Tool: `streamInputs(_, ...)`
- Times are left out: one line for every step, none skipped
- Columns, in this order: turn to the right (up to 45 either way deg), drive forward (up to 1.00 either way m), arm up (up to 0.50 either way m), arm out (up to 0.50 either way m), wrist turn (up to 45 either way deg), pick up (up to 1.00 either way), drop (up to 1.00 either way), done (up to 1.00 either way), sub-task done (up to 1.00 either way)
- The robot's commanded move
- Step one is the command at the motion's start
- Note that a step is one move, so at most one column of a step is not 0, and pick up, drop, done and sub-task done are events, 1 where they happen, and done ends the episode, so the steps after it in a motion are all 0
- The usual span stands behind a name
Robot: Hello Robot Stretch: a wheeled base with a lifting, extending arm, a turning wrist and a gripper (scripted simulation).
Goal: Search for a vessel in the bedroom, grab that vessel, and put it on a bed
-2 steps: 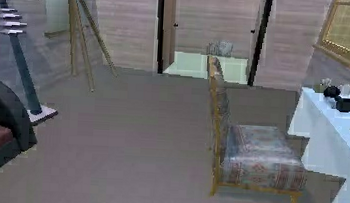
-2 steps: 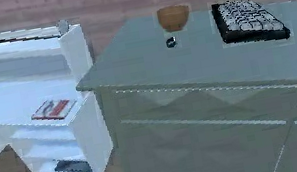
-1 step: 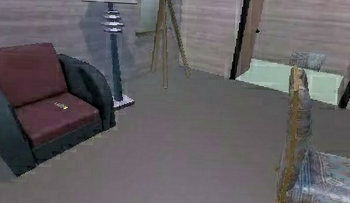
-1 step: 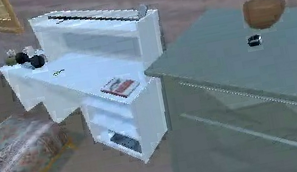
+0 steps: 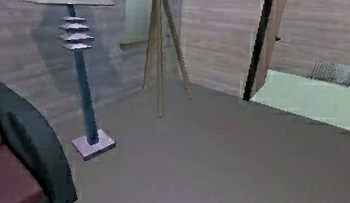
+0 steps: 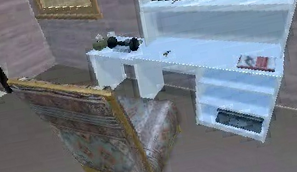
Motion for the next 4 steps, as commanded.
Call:
streamInputs(-6.0,0.00,0.00,0.00,0.0,0.00,0.00,0.00,0.00)
streamInputs(0.0,0.70,0.00,0.00,0.0,0.00,0.00,0.00,0.00)
streamInputs(39.0,0.00,0.00,0.00,0.0,0.00,0.00,0.00,0.00)
streamInputs(3.0,0.00,0.00,0.00,0.0,0.00,0.00,0.00,0.00)
